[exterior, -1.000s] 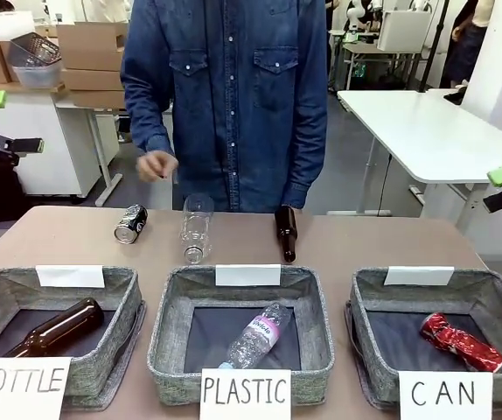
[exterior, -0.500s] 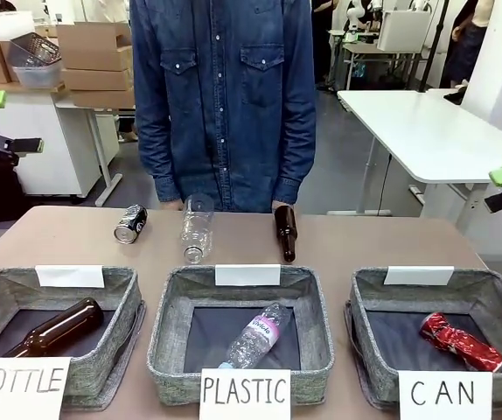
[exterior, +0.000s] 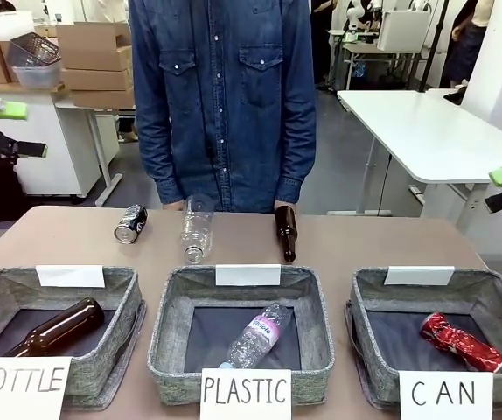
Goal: Sort the can waste into the basket.
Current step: Pick up the can waste from the table and place it in the right Fabric basket.
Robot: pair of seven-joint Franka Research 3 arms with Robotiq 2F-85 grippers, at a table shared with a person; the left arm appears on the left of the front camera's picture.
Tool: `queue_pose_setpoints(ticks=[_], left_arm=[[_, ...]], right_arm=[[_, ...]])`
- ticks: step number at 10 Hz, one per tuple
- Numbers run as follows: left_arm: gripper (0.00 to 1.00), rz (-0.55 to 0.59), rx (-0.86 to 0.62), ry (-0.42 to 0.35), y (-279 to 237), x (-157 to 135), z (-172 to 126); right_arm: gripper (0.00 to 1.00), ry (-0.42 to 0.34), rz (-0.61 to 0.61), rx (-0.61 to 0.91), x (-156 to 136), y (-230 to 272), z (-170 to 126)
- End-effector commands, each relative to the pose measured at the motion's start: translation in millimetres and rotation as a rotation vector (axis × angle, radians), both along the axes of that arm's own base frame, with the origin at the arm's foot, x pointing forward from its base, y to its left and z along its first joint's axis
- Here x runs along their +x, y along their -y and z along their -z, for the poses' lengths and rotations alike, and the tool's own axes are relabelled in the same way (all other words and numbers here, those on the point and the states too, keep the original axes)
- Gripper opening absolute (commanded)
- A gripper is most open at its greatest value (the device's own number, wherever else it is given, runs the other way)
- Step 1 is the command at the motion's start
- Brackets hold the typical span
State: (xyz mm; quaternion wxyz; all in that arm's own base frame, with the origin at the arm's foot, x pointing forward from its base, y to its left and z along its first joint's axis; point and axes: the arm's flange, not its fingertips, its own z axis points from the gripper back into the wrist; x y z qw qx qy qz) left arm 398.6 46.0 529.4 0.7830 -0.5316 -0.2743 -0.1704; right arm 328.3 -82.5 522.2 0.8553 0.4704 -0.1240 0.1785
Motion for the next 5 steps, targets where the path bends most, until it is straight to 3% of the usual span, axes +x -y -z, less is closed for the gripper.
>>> queue_pose_setpoints(ticks=[1, 2, 3, 4, 5], left_arm=[[1.00, -0.210, 0.515, -0.198, 11.0, 36.2, 4.5], [1.00, -0.248, 0.676, -0.290, 16.2, 44.2, 8.9], [1.00, -0.226, 0.474, -0.273, 29.1, 51.2, 4.4], [1.00, -0.146, 0.310, -0.017, 6.4, 37.3, 1.0], [1.00, -0.146, 0.310, -0.017, 6.4, 37.3, 1.0]], right_arm=[[1.00, 0.016, -0.020, -0.010, -1.6, 1.8, -0.3], [1.00, 0.016, -0.020, -0.010, -1.6, 1.8, -0.3], [1.00, 0.016, -0.020, -0.010, -1.6, 1.8, -0.3], [1.00, 0.016, -0.020, -0.010, -1.6, 1.8, -0.3], [1.00, 0.016, -0.020, -0.010, -1.6, 1.8, -0.3]])
